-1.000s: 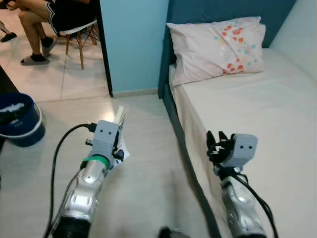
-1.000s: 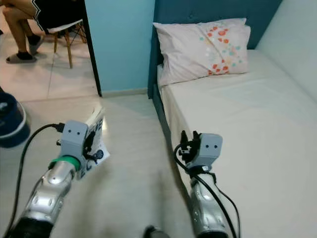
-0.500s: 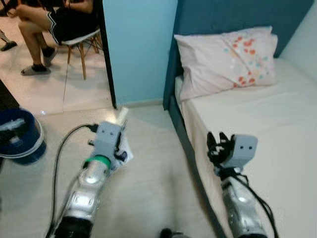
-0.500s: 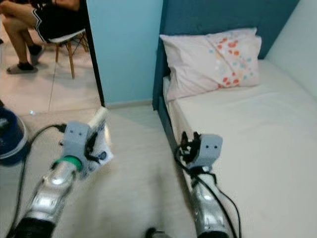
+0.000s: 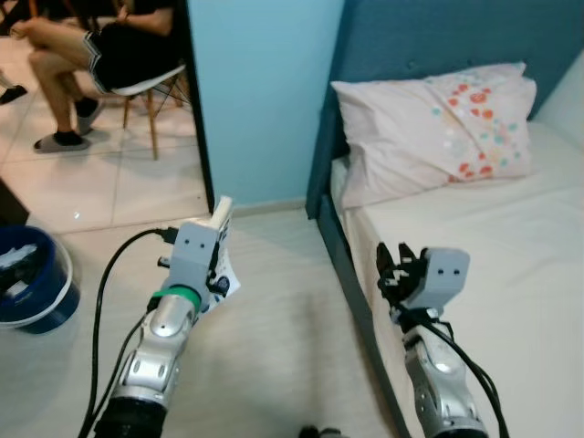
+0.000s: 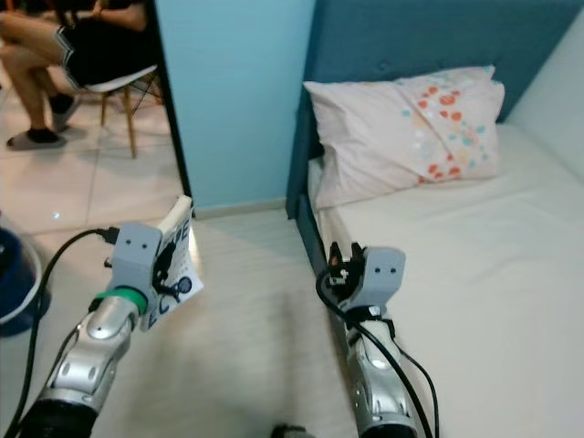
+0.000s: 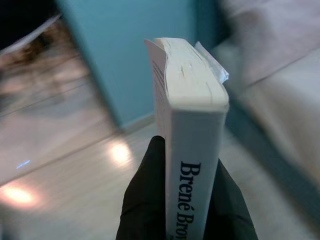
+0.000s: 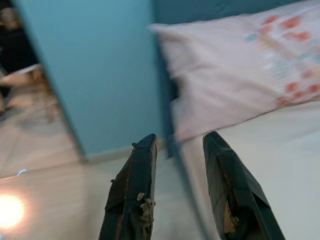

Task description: Clean up the room

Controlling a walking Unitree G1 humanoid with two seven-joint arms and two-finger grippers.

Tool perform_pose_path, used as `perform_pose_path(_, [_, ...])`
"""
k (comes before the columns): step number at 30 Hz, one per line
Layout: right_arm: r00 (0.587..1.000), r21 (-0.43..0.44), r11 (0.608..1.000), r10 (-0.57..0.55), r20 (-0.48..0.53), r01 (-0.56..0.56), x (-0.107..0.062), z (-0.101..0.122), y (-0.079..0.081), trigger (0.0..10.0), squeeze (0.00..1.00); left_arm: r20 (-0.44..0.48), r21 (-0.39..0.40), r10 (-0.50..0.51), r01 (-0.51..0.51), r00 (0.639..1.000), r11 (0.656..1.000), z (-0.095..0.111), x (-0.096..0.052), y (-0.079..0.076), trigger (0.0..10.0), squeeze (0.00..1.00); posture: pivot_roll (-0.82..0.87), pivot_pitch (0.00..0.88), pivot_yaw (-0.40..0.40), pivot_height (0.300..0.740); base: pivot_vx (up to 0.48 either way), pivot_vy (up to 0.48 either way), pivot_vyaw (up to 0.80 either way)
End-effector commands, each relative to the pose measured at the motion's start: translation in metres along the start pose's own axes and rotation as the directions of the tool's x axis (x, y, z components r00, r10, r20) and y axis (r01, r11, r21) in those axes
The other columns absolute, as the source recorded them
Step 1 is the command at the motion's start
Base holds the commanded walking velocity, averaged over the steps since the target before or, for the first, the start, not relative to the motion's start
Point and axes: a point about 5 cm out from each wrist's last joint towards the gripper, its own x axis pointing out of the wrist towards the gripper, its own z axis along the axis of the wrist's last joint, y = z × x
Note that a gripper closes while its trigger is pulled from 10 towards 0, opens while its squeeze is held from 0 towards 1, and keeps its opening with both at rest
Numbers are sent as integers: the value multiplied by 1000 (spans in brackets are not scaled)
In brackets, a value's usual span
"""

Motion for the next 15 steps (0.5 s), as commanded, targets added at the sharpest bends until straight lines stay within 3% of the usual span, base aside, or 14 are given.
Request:
perform_pose_path(1, [1000,9,1000,-4,-19,4,-3,-5,1,10000,0,-1,13,15,-15,1000,1000,-3,-2,6,10000,0,-4,82,2,740,461,0,-781])
perform_pose_path(9, [1000,10,1000,-3,-18,3,-3,-5,1,10000,0,-2,13,14,-14,1000,1000,-4,-2,6,10000,0,-4,82,2,740,461,0,-775])
perform_pose_path(15, [1000,0,1000,-1,-12,1,-3,-4,0,10000,0,2,14,13,-13,1000,1000,-3,-2,5,10000,0,-4,82,2,740,461,0,0])
